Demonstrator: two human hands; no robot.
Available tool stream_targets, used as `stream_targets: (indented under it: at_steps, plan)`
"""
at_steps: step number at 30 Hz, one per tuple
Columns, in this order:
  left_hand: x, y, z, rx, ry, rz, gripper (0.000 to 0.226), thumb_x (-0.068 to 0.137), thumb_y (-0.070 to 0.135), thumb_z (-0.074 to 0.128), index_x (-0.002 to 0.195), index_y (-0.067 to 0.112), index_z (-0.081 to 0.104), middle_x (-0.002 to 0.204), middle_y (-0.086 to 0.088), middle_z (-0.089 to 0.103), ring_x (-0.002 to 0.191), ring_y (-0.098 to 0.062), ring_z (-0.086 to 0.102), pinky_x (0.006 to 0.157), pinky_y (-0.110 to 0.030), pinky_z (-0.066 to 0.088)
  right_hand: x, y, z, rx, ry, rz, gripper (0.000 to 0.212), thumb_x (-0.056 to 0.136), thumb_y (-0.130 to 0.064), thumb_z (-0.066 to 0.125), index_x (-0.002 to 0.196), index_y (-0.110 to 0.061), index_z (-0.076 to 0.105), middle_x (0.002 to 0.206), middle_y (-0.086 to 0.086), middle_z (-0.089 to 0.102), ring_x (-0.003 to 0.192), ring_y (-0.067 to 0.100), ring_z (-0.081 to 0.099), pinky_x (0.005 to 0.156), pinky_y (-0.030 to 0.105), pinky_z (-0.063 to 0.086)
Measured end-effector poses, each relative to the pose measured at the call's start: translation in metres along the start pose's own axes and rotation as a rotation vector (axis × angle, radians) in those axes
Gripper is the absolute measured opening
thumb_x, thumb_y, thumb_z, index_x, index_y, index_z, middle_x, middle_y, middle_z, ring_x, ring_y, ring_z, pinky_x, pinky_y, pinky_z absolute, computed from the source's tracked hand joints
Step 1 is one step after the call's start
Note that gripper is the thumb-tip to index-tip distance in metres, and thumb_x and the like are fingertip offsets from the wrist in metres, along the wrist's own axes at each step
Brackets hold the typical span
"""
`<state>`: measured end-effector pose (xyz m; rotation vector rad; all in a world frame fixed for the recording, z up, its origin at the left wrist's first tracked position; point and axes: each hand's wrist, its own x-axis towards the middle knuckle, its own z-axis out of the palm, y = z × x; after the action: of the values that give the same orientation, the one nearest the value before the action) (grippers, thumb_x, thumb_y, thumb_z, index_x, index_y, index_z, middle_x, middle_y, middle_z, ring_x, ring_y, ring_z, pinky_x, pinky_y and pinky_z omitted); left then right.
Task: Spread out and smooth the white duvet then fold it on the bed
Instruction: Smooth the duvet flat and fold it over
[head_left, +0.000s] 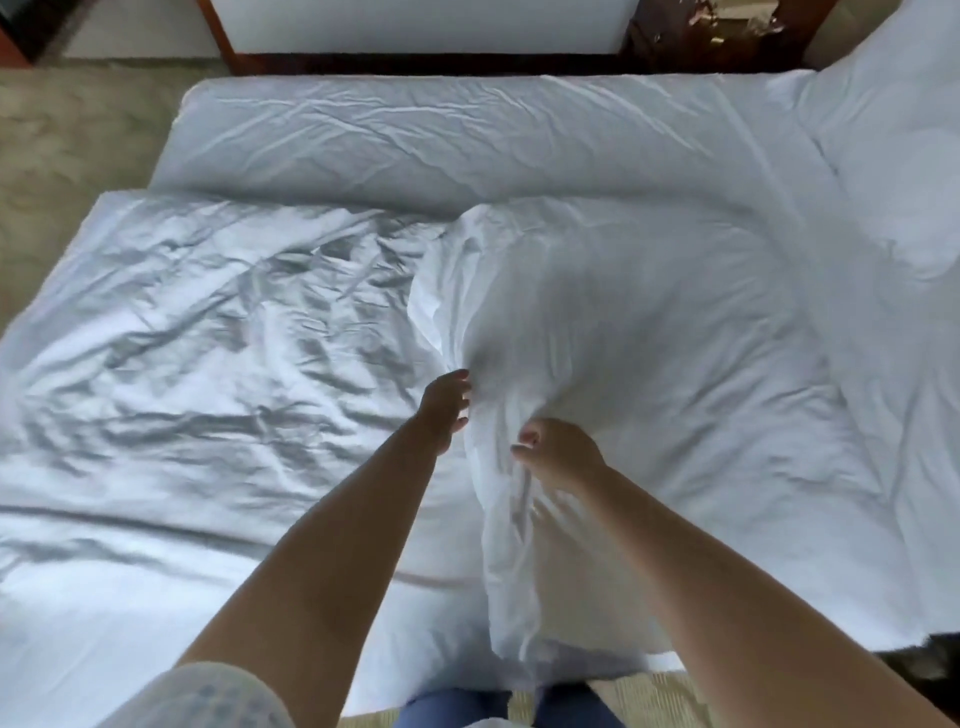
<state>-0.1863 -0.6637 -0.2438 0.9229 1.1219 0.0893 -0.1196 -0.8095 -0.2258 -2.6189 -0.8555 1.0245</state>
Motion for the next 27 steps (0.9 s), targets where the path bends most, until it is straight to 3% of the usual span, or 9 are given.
stream_targets:
  at_steps: [3, 6, 10, 15, 19, 21, 23, 25, 27]
  plan:
    - [0.028, 0.017, 0.006, 0.071, -0.024, -0.035, 0.022, 0.097, 0.016, 0.043, 0.111, 0.024, 0.057, 0.094, 0.001, 0.055, 0.087, -0.017, 0.048, 0.073, -0.028, 0.04, 0.027, -0.003, -0.004, 0.016, 0.264, 0.015, 0.024, 0.086, -0.03, 0.056, 0.101, -0.016, 0.068, 0.108, 0.007, 0.064, 0.107, 0.026, 0.057, 0.089, 0.031, 0.046]
    - [0.051, 0.028, 0.014, 0.089, -0.025, -0.067, 0.015, 0.095, 0.019, 0.045, 0.086, 0.025, 0.055, 0.081, 0.002, 0.049, 0.073, -0.013, 0.044, 0.067, -0.026, 0.036, 0.055, -0.001, -0.01, -0.034, 0.382, -0.012, 0.023, 0.086, -0.028, 0.058, 0.098, -0.011, 0.066, 0.11, 0.01, 0.057, 0.107, 0.028, 0.051, 0.088, 0.032, 0.043]
    - [0.079, 0.037, 0.022, 0.132, 0.07, 0.039, 0.031, 0.099, 0.021, 0.042, 0.127, 0.016, 0.054, 0.118, -0.001, 0.053, 0.106, -0.018, 0.051, 0.091, -0.032, 0.043, 0.088, -0.007, -0.028, -0.102, 0.494, -0.038, 0.045, 0.082, -0.04, 0.063, 0.114, -0.01, 0.057, 0.122, 0.014, 0.049, 0.116, 0.034, 0.044, 0.091, 0.038, 0.039]
    - [0.107, 0.054, 0.029, 0.078, 0.145, 0.079, 0.047, 0.099, 0.028, 0.042, 0.145, 0.018, 0.036, 0.145, 0.001, 0.04, 0.133, -0.018, 0.038, 0.109, -0.028, 0.026, 0.13, -0.03, -0.038, -0.039, 0.329, 0.163, 0.116, 0.069, -0.068, 0.065, 0.152, -0.023, -0.002, 0.156, 0.021, 0.007, 0.142, 0.035, 0.014, 0.112, 0.046, 0.019]
    - [0.139, 0.063, 0.029, -0.013, 0.099, -0.028, 0.045, 0.096, 0.042, 0.038, 0.135, 0.02, 0.046, 0.136, 0.004, 0.047, 0.126, -0.016, 0.043, 0.108, -0.035, 0.031, 0.167, -0.047, -0.026, -0.09, 0.19, 0.314, 0.126, 0.072, -0.053, 0.07, 0.147, -0.022, -0.026, 0.154, 0.029, -0.011, 0.143, 0.045, 0.003, 0.115, 0.054, 0.014]
    - [0.15, 0.064, 0.025, -0.016, 0.11, -0.078, 0.024, 0.096, 0.037, 0.037, 0.095, 0.024, 0.058, 0.097, 0.003, 0.052, 0.09, -0.015, 0.051, 0.08, -0.03, 0.04, 0.184, -0.045, -0.014, -0.164, 0.168, 0.371, 0.118, 0.077, -0.043, 0.069, 0.148, -0.019, -0.023, 0.151, 0.035, -0.003, 0.139, 0.049, 0.014, 0.112, 0.054, 0.022]
    - [0.161, 0.064, 0.018, 0.062, 0.197, -0.077, 0.024, 0.094, 0.029, 0.04, 0.072, 0.025, 0.048, 0.076, 0.004, 0.047, 0.066, -0.013, 0.044, 0.064, -0.031, 0.041, 0.199, -0.039, -0.001, -0.267, 0.239, 0.384, 0.11, 0.071, -0.035, 0.075, 0.153, -0.017, 0.004, 0.138, 0.04, 0.03, 0.119, 0.048, 0.045, 0.096, 0.049, 0.042]
    - [0.17, 0.064, 0.007, 0.248, 0.349, -0.068, 0.024, 0.093, 0.024, 0.043, 0.071, 0.023, 0.049, 0.076, 0.003, 0.048, 0.061, -0.009, 0.043, 0.075, -0.037, 0.049, 0.205, -0.031, -0.004, -0.243, 0.21, 0.363, 0.092, 0.063, -0.022, 0.081, 0.144, -0.015, 0.039, 0.106, 0.027, 0.06, 0.081, 0.035, 0.062, 0.068, 0.037, 0.052]
    - [0.172, 0.069, 0.003, 0.359, 0.416, -0.079, 0.021, 0.095, 0.029, 0.042, 0.089, 0.016, 0.059, 0.082, -0.001, 0.051, 0.062, -0.009, 0.044, 0.084, -0.041, 0.05, 0.205, -0.027, -0.014, -0.144, 0.224, 0.337, 0.071, 0.083, -0.013, 0.065, 0.146, -0.009, 0.032, 0.11, 0.017, 0.061, 0.089, 0.03, 0.063, 0.072, 0.035, 0.051]
